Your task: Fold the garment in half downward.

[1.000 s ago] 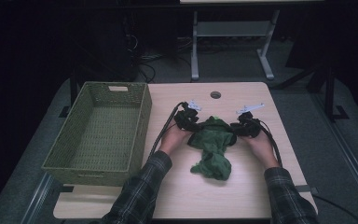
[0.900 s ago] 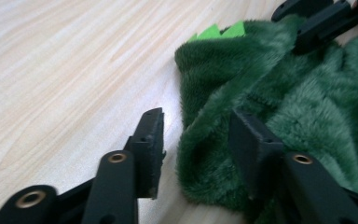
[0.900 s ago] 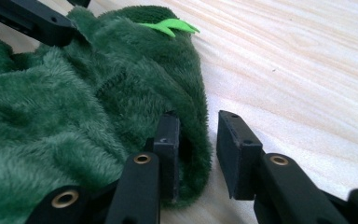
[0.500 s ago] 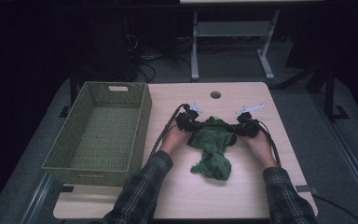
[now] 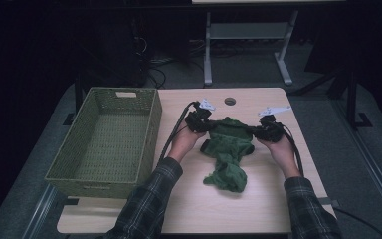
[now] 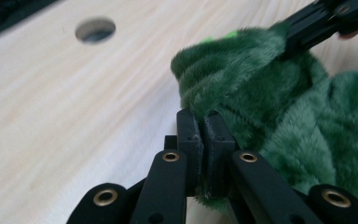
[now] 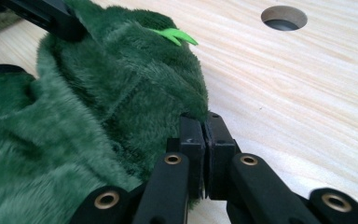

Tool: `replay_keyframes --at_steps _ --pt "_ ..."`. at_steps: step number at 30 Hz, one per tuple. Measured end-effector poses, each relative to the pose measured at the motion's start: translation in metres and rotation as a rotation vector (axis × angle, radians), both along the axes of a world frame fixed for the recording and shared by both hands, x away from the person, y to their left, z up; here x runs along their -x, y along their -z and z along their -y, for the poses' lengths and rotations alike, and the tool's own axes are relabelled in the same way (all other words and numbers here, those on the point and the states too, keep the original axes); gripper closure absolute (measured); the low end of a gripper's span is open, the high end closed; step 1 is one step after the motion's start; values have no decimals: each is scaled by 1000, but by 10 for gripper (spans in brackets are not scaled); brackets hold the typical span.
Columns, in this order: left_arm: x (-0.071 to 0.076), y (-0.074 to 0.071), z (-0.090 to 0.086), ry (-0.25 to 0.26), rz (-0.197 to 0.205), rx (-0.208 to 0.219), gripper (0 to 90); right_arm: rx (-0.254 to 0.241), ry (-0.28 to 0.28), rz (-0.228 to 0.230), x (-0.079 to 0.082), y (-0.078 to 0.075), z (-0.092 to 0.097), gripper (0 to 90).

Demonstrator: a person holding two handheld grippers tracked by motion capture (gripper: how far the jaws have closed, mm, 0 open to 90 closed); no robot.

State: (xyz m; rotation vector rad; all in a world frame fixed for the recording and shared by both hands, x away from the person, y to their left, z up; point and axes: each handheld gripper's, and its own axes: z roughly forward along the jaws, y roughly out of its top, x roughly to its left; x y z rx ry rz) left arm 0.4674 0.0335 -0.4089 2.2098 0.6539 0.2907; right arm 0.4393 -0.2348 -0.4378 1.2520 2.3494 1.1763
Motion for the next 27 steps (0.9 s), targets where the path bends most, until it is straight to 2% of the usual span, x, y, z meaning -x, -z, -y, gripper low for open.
replay_keyframes --at_steps 2,3,5,7,8,11,15,17,19,21,23,27 --pt "0 -8 1 -1 14 5 867 -3 4 13 -3 -7 1 879" --pt "-1 -11 2 -5 17 13 867 -2 11 40 -3 -11 0 881" --pt "-2 -18 2 -6 28 15 867 -1 5 19 -8 -18 0 882" --pt "-1 -24 1 -10 36 22 867 2 13 61 -7 -26 0 882" --pt "-1 -26 1 -8 37 29 868 -2 9 42 -9 -29 0 882" --pt "3 -30 -1 -4 36 37 867 -9 8 55 -7 -36 2 882" --pt "15 -34 -5 10 51 58 866 -13 -10 68 1 -37 5 881" --pt "22 -35 -6 18 54 63 866 -38 -19 67 8 -37 6 881" --pt "29 -36 -7 28 59 67 866 -37 -38 64 13 -39 7 881" --pt "34 -38 -8 35 56 76 866 -40 -45 92 20 -41 7 881" --pt "40 -38 -9 38 55 87 866 -45 -54 91 25 -43 7 881" --pt "54 -40 -10 49 64 71 866 -46 -77 95 36 -46 7 880"
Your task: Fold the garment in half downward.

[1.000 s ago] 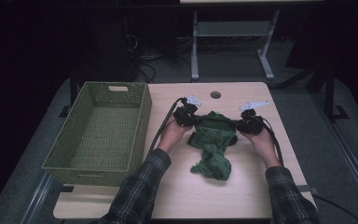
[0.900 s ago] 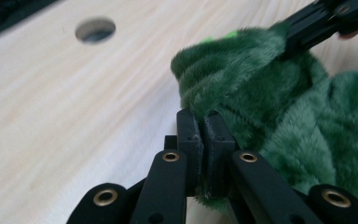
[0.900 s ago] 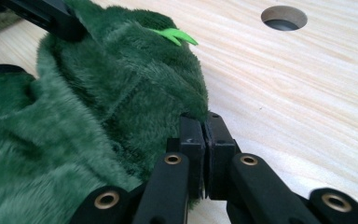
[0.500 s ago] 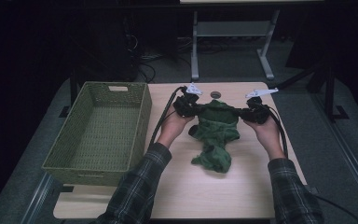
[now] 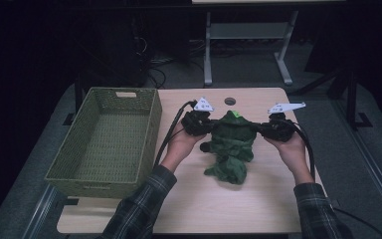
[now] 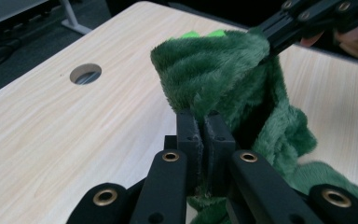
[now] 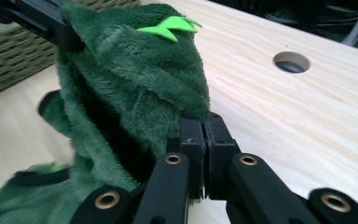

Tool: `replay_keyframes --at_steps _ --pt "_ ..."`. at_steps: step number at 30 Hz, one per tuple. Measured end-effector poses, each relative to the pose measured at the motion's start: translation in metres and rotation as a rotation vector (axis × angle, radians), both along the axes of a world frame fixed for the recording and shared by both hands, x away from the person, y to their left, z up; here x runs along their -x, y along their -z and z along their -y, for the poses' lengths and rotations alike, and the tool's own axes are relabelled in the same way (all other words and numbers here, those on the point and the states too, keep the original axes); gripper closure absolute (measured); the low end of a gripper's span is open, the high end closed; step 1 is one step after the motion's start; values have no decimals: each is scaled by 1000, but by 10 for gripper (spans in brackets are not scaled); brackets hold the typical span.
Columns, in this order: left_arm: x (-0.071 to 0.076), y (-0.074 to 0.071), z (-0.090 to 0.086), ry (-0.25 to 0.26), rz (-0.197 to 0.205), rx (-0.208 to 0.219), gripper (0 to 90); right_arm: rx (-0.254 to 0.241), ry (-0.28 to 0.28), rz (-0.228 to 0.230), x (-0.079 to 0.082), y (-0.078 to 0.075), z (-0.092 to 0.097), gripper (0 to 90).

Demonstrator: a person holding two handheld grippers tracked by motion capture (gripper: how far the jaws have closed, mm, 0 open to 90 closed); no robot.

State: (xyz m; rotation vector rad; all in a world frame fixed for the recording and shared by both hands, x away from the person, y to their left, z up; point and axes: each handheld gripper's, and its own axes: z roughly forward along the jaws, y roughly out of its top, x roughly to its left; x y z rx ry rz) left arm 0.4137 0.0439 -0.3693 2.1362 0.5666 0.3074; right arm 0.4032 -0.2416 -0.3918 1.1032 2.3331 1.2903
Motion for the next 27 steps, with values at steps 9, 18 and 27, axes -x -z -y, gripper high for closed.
replay_keyframes --at_steps 9,18,27 --pt "26 1 -9 49 2 11 866 1 -58 22 27 -3 -7 880" --pt "50 12 -12 103 14 11 865 21 -93 35 54 4 -9 878" --pt "67 33 -16 137 0 -8 864 23 -127 31 78 17 -9 878"
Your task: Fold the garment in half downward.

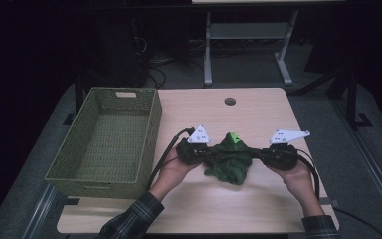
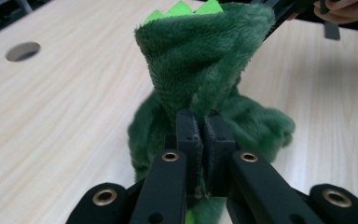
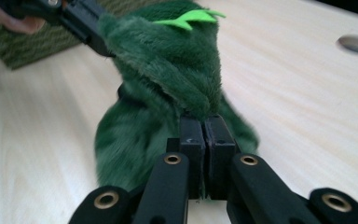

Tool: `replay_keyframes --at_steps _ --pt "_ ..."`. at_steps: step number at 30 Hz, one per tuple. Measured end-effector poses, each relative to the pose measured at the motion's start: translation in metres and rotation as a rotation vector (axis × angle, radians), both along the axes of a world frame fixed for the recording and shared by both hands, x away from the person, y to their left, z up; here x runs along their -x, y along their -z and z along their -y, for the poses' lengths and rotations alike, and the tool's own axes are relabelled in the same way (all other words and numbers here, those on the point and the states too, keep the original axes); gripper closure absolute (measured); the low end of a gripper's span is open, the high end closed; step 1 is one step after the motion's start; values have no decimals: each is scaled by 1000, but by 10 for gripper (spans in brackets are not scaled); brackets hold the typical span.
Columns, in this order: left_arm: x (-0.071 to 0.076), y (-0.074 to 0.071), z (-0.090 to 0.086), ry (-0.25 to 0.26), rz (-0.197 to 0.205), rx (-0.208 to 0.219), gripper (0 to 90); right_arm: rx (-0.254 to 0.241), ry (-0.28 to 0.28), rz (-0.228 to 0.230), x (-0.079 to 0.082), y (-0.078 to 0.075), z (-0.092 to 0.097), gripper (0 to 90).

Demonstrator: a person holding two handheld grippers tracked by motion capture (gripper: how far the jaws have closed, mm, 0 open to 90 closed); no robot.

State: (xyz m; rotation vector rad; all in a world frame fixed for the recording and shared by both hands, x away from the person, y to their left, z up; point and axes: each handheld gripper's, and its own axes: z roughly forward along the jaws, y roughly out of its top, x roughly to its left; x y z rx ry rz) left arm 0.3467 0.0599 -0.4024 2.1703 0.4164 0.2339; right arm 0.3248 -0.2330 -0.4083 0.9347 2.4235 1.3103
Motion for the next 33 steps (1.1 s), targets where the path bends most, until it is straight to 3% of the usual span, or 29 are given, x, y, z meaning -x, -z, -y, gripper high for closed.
replay_keyframes --at_steps 7,9,12,14,16,21,30,33 --pt "13 14 -1 47 -14 -42 863 26 -26 3 20 11 -6 877" --pt "16 18 -1 62 -20 -56 863 40 -37 -23 23 15 -8 876" --pt "19 26 -1 76 -48 -62 862 49 -47 -15 30 21 -10 876" --pt "19 30 -1 82 -63 -68 862 68 -57 -42 32 25 -12 876" --pt "18 34 0 91 -72 -84 862 76 -63 -40 34 29 -12 876" --pt "18 45 4 106 -105 -103 862 105 -77 -101 34 40 -15 875" --pt "16 60 9 136 -125 -167 865 130 -99 -157 28 58 -19 875" --pt "16 63 10 134 -141 -161 864 125 -102 -170 27 60 -20 875"
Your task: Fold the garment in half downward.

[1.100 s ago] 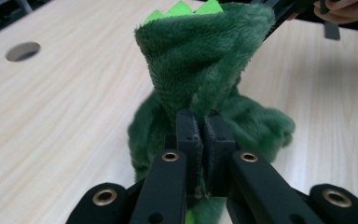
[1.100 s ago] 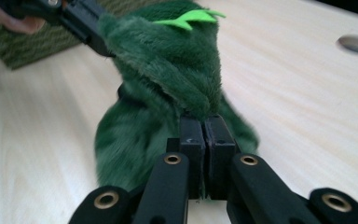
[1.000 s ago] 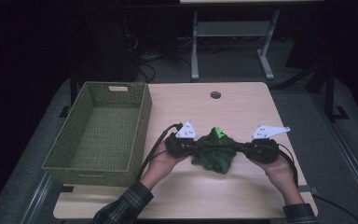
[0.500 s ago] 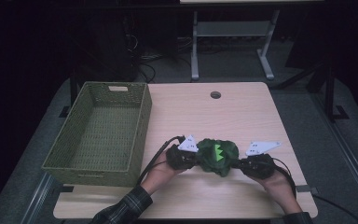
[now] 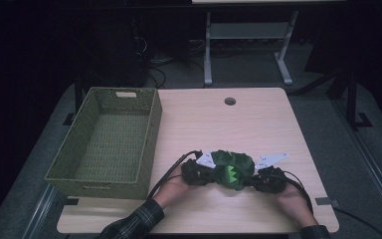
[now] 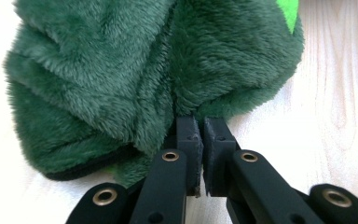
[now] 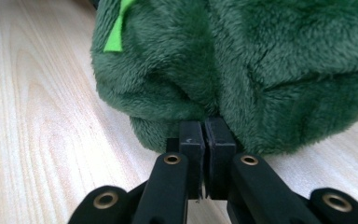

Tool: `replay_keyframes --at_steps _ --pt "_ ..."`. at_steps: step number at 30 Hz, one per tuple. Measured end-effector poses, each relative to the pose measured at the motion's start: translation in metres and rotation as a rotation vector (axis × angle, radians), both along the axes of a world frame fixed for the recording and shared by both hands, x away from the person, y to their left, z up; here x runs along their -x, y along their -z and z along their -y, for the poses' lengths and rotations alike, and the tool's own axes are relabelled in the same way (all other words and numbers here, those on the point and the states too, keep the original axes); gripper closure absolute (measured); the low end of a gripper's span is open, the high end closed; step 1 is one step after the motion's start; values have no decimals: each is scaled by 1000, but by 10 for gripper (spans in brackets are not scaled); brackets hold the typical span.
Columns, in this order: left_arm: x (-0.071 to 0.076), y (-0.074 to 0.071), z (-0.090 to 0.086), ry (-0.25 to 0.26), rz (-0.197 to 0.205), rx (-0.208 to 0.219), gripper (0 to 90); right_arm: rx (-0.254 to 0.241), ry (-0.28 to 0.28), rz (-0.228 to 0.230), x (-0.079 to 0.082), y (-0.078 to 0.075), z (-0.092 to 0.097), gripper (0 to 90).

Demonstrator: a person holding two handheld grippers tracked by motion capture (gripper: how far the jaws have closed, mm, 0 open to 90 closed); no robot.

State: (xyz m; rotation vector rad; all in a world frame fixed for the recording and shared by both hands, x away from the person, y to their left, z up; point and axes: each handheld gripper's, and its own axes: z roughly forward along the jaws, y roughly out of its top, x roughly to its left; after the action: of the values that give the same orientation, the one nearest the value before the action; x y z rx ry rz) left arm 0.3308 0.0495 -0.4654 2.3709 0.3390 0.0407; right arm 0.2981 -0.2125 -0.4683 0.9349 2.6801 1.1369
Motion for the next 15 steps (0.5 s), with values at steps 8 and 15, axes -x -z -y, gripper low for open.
replay_keyframes --at_steps 8,15 --pt "6 -9 -3 2 4 5 690 -49 7 6 6 -9 5 719" --pt "15 -15 -11 12 -12 16 610 -73 -9 -12 18 -14 9 659"
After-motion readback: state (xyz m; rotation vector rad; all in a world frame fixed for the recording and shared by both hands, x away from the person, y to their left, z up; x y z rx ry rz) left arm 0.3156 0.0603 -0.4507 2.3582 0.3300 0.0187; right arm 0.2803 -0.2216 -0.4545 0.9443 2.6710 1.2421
